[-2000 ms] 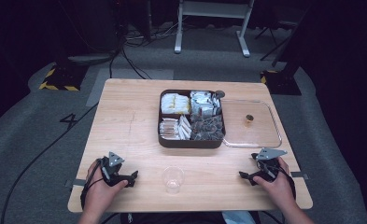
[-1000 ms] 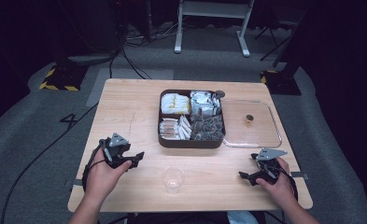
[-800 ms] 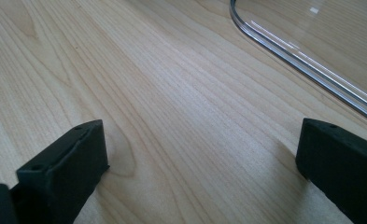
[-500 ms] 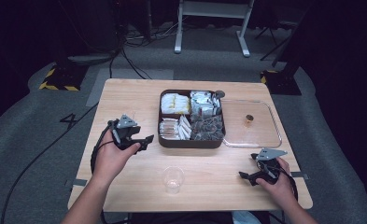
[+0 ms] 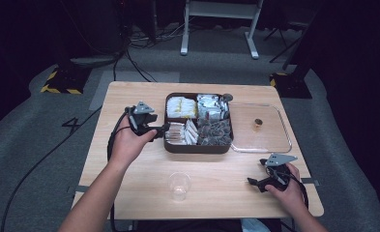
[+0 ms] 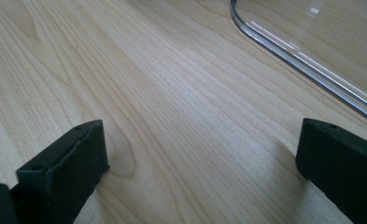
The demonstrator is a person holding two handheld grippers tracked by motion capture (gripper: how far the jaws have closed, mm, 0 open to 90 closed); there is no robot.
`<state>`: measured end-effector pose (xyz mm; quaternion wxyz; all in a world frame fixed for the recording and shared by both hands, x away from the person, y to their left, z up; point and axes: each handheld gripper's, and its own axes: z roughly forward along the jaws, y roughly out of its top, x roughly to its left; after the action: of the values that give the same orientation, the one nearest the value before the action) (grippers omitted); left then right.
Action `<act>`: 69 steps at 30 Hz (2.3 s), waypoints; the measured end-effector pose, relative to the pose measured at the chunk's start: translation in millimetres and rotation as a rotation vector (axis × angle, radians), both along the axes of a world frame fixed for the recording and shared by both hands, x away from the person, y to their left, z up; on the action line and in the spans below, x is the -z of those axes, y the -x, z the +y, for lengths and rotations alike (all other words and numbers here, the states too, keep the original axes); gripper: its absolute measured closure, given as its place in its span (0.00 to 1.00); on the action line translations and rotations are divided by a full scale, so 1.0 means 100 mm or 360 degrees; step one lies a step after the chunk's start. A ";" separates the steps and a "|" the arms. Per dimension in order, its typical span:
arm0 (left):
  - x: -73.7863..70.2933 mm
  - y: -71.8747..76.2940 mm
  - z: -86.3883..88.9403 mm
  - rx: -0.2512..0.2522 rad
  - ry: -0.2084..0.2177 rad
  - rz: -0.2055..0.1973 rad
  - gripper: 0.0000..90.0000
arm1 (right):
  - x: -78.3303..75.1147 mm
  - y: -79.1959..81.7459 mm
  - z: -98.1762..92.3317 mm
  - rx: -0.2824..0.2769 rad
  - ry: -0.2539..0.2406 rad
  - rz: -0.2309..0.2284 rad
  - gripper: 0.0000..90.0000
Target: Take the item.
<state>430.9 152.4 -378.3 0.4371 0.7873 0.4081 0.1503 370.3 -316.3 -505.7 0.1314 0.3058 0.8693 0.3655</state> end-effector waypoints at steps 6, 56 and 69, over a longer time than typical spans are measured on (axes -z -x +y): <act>0.03 -0.20 -0.14 0.0033 -0.0017 0.0013 0.42 | 0.00 0.00 0.00 0.0000 0.0000 0.0000 0.02; 0.64 -1.37 -0.75 0.0079 -0.0263 0.0319 0.67 | 0.00 0.00 0.00 -0.0005 0.0001 0.0000 0.02; 0.69 -1.42 -0.83 0.0122 -0.0304 0.0343 0.74 | 0.00 0.00 0.00 -0.0005 0.0001 0.0000 0.02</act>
<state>573.2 69.7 -447.1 0.3191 0.8518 0.4063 0.0862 370.6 -316.2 -505.7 0.1308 0.3044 0.8699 0.3654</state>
